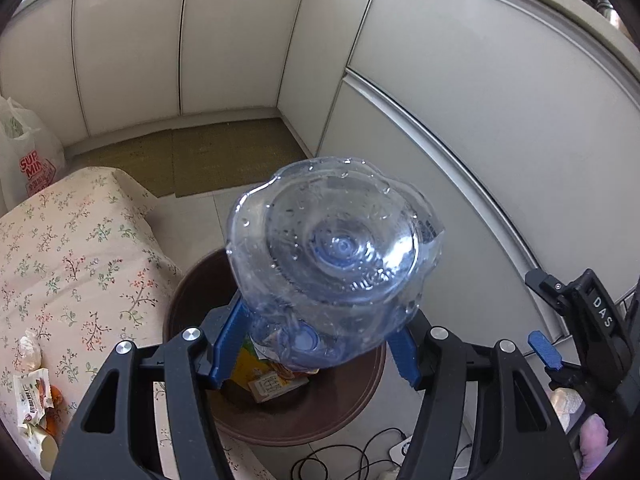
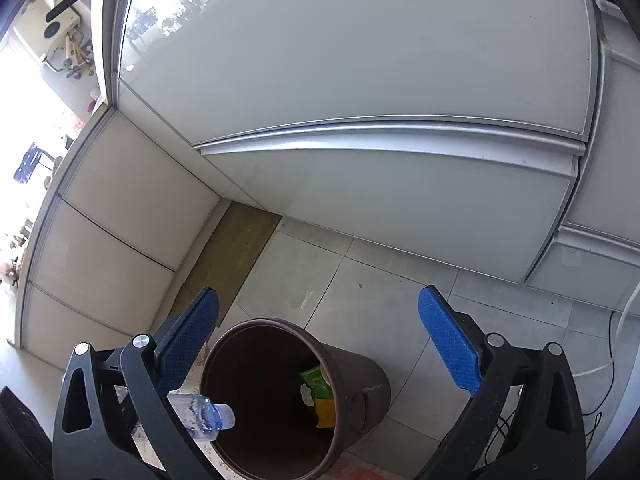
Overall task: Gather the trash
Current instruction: 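Carry bottle and cup over the brown bin and open both tools, then move both tools back over the remaining trash on the table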
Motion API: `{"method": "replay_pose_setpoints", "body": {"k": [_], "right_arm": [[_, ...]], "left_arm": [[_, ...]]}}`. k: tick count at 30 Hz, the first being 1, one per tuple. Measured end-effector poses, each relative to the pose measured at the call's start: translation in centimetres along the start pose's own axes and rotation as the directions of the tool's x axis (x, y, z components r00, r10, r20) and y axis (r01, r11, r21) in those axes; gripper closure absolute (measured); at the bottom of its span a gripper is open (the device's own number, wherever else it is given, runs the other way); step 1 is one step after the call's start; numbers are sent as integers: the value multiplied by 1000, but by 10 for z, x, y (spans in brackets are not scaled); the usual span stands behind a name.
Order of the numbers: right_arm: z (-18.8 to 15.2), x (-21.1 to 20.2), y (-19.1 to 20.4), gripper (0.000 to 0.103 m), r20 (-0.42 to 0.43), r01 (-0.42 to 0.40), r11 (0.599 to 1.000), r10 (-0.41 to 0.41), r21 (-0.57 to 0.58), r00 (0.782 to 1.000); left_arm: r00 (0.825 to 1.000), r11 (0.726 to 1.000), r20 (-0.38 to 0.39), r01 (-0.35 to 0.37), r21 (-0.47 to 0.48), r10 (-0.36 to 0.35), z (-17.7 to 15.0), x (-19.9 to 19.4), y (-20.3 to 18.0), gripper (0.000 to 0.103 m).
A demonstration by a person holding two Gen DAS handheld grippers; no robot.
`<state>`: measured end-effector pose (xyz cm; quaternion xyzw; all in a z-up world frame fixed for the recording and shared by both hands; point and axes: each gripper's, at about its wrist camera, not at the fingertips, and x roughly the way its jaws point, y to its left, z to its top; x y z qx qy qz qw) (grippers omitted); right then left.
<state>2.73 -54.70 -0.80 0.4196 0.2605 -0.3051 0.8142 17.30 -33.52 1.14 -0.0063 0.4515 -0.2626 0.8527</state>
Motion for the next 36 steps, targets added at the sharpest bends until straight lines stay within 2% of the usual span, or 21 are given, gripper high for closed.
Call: {"method": "replay_pose_setpoints", "body": {"k": [2,5,10,16,22,27,36], "right_arm": [[0,0,-1,7,-2,2,1000,-2,1,1000],[-1,3,1,7,-8,14,1000,-14,-12,1000],[-3,4,6,7,-8,31,999,-32,-37,999],[-11,6,21,7,-3,89,987,-90,-136,996],[-26,8,46,7,13,133,953,-135,-271,991],[-48,-1,72,7,31,103,929,-99,-355,995],[-102,-19,127,7,73,59,852,-24,-521,997]], "left_arm": [[1000,1000,-27,-5,-10,5,1,8,1,41],[1000,1000,-22,-20,-7,20,0,9,3,41],[999,999,-8,-49,-4,49,-3,6,5,32],[996,996,-1,-90,3,90,-4,1,12,27],[990,990,24,-142,-6,142,-6,-10,24,24],[978,980,72,-198,-6,198,-13,-30,45,19],[959,960,78,-263,-97,271,-30,-66,110,17]]}}
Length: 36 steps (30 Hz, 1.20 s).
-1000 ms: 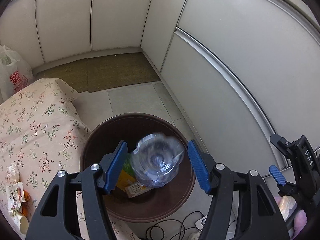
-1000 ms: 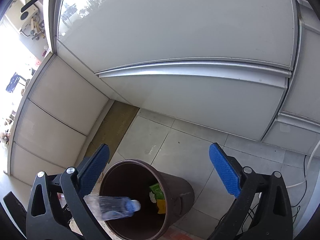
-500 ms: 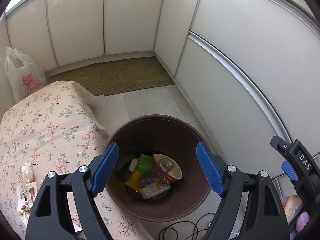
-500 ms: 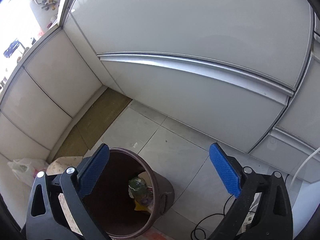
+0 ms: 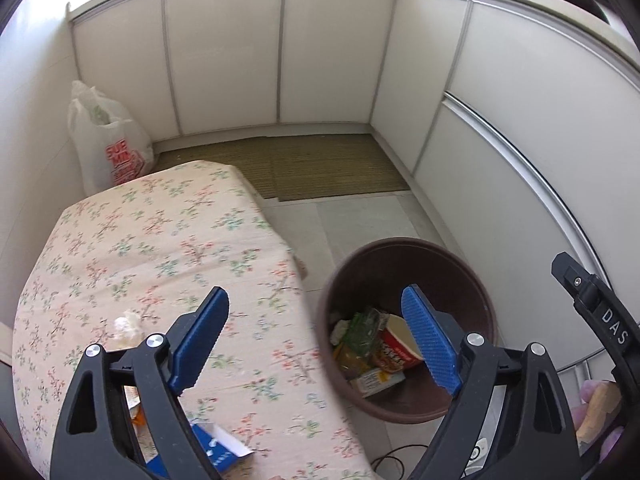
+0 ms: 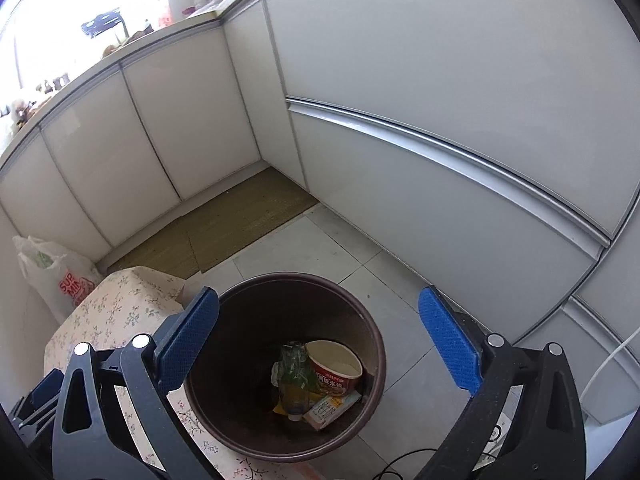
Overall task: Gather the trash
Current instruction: 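Move both tools back over the remaining trash on the table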
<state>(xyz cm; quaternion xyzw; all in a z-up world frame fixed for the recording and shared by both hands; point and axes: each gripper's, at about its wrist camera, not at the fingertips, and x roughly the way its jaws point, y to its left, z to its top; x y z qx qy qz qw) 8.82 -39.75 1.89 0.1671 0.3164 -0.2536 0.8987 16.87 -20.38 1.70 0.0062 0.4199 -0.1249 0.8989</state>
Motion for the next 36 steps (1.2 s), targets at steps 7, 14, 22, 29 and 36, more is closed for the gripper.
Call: {"method": "replay_pose_setpoints", "body": {"k": [7,14,22,29,36], "right_arm": [[-18,-6,58,7,3,-25,988,26,-155,1000],[-40,-12,117,7,-26,-83,956,79,-280,997],[-72,-17,184,7,-86,-163,900,140,-404,986],[-99,-15,233,7,-147,-216,854,165,-474,975],[-126,2,279,7,-269,-296,819,180,-492,946]], "left_arm": [[998,993,-6,-63,-98,63,-14,-10,64,17],[993,977,-32,-115,-179,111,-30,-16,124,16],[983,957,-45,-184,-225,178,-51,-34,187,15],[965,915,-99,-262,-308,243,-73,-40,255,14],[953,878,-140,-301,-372,267,-98,-41,306,14]]}}
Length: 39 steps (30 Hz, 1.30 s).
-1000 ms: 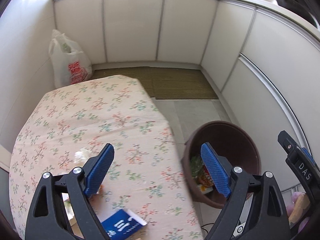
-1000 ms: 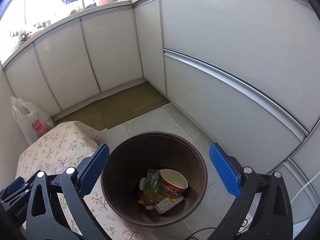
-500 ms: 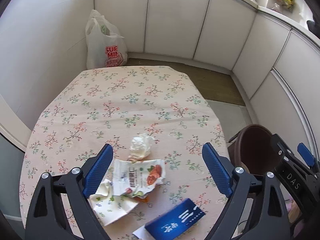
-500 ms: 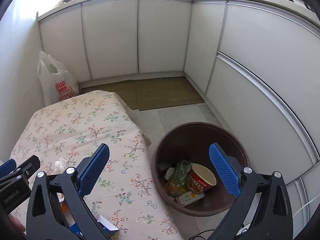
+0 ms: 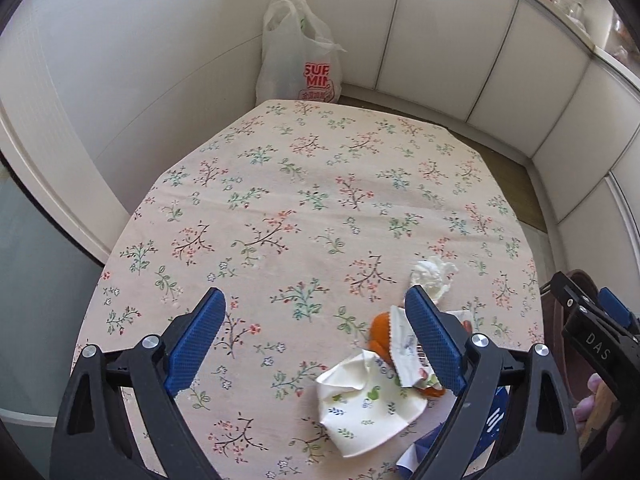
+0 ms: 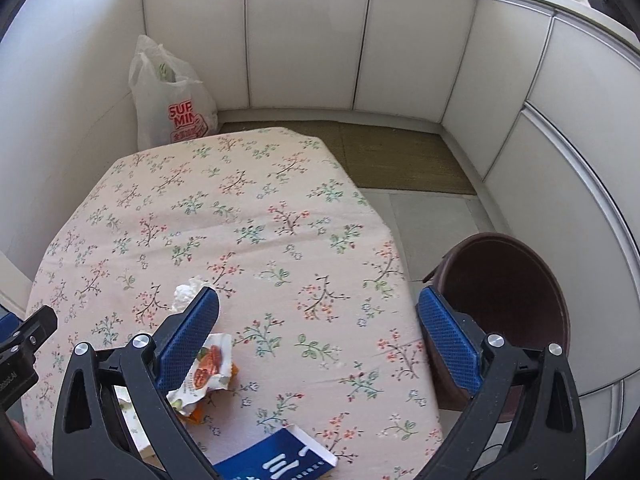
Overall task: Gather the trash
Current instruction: 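Move both tools back over the remaining trash on the table, then grasp the white tissue with the right tool while the left tool approaches the pecan bag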
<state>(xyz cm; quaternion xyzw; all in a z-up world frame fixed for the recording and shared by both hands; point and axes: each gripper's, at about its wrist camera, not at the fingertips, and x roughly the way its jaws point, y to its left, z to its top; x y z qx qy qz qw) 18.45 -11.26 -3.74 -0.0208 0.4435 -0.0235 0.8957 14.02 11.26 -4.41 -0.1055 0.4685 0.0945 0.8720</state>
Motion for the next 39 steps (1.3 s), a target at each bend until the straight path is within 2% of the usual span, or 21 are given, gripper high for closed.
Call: {"method": "replay_pose_setpoints", "body": {"k": [4,9,13,17,21,25,29,30,32,36,39], "right_arm": [[4,23,26,7,-81,-52,998,49,-26,996],[9,59,55,7,-179,-85,994,71,-71,981],[10,80,72,8,-237,-115,991,96,-69,967],[8,95,80,9,-274,-134,989,113,-58,955],[3,112,85,20,-315,-146,988,123,-52,941],[-1,122,91,26,-342,-163,986,140,-40,929],[-7,126,102,53,-359,-197,979,163,-59,919],[-7,124,104,62,-348,-197,978,161,-70,924],[-6,123,105,73,-340,-220,973,182,-76,923],[-4,114,102,77,-304,-226,972,196,-66,932],[6,105,91,78,-275,-235,971,212,-53,938]], "left_arm": [[999,999,-43,4,-50,-6,0,14,25,14],[996,994,-77,26,-109,-34,3,17,46,14],[993,987,-94,51,-150,-66,5,19,57,14],[991,986,-111,61,-153,-79,4,23,60,14],[990,986,-120,61,-157,-80,2,25,63,14],[989,985,-125,58,-163,-79,2,29,67,14],[988,986,-138,49,-161,-72,-1,34,68,14],[987,986,-142,49,-160,-72,-2,35,68,14],[985,986,-151,55,-156,-79,-3,37,67,14],[983,988,-163,62,-139,-84,-6,39,61,14],[978,987,-177,90,-136,-114,-7,40,55,14]]}}
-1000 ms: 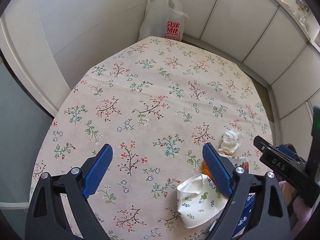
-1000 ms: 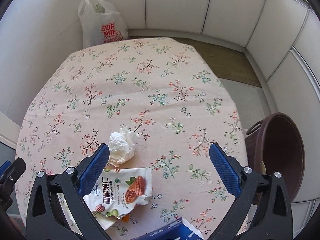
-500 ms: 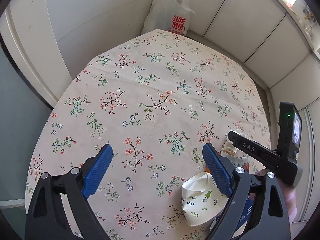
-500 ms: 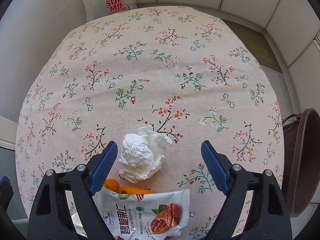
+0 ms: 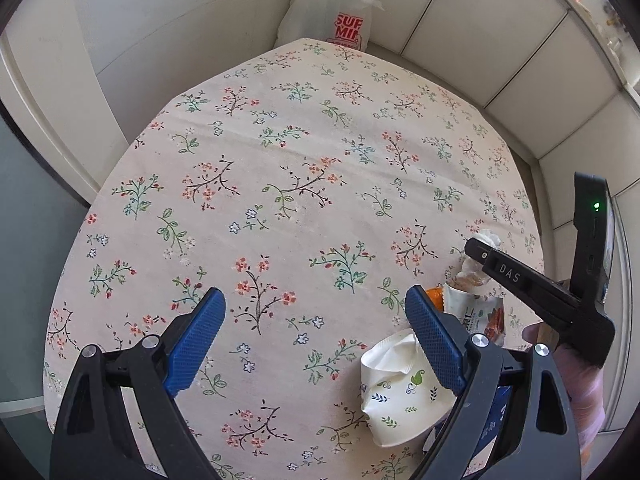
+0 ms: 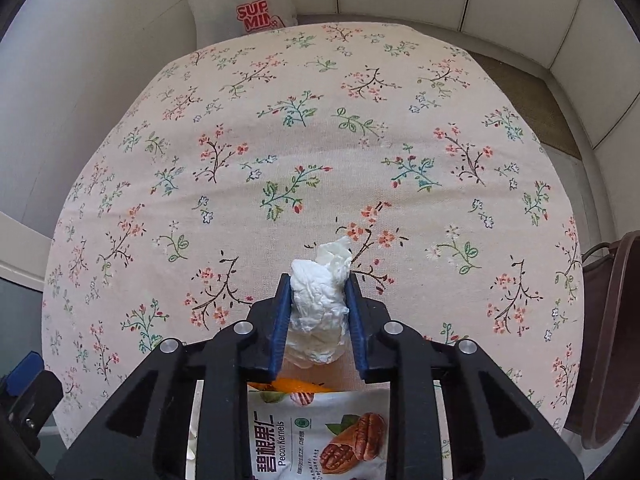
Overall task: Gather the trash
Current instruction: 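Grasp the white tissue with the right tool while the left tool approaches the pecan bag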
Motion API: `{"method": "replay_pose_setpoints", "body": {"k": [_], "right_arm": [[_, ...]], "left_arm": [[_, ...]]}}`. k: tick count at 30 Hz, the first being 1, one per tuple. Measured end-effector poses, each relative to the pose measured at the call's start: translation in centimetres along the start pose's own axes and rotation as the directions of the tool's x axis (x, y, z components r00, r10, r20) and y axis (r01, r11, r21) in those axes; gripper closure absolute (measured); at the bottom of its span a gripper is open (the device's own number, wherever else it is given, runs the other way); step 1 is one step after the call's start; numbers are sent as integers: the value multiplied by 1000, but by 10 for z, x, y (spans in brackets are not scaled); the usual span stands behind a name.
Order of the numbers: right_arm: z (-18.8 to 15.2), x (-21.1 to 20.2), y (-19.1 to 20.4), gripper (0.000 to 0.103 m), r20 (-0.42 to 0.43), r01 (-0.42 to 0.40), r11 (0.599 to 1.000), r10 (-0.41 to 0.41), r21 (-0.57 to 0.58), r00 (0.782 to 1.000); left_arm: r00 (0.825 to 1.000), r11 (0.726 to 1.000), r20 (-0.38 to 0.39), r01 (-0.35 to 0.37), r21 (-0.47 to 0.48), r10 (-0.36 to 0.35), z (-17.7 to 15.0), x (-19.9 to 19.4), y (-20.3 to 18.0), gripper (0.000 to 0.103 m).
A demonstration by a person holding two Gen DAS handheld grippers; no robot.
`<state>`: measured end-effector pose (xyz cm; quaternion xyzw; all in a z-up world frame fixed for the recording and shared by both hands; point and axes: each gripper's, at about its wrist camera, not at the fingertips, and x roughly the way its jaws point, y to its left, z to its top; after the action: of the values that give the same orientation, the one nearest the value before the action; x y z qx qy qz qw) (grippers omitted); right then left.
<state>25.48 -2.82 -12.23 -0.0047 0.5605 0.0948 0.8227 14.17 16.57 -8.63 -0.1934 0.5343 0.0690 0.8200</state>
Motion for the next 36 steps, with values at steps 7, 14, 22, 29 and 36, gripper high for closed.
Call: {"method": "replay_pose_setpoints", "body": {"k": [7,14,22,29,36], "right_arm": [[4,-32,-24,78,63,-6,1000,5,20,998],[0,-58,-60,78,112,8,998,-16,69,994],[-7,-84,-95,77,153,7,993,-25,117,988],[-16,-99,-113,77,169,26,993,-46,119,985],[-21,-103,-124,76,167,26,992,-47,124,985]], "left_arm": [[994,994,-40,105,44,-103,-7,0,-25,14],[947,955,-126,293,-48,-297,-12,15,-37,15],[885,902,-180,414,-119,-430,-15,32,-56,31],[877,905,-227,406,-125,-424,-19,52,-75,54],[904,943,-268,320,-89,-333,-24,67,-83,56]]}}
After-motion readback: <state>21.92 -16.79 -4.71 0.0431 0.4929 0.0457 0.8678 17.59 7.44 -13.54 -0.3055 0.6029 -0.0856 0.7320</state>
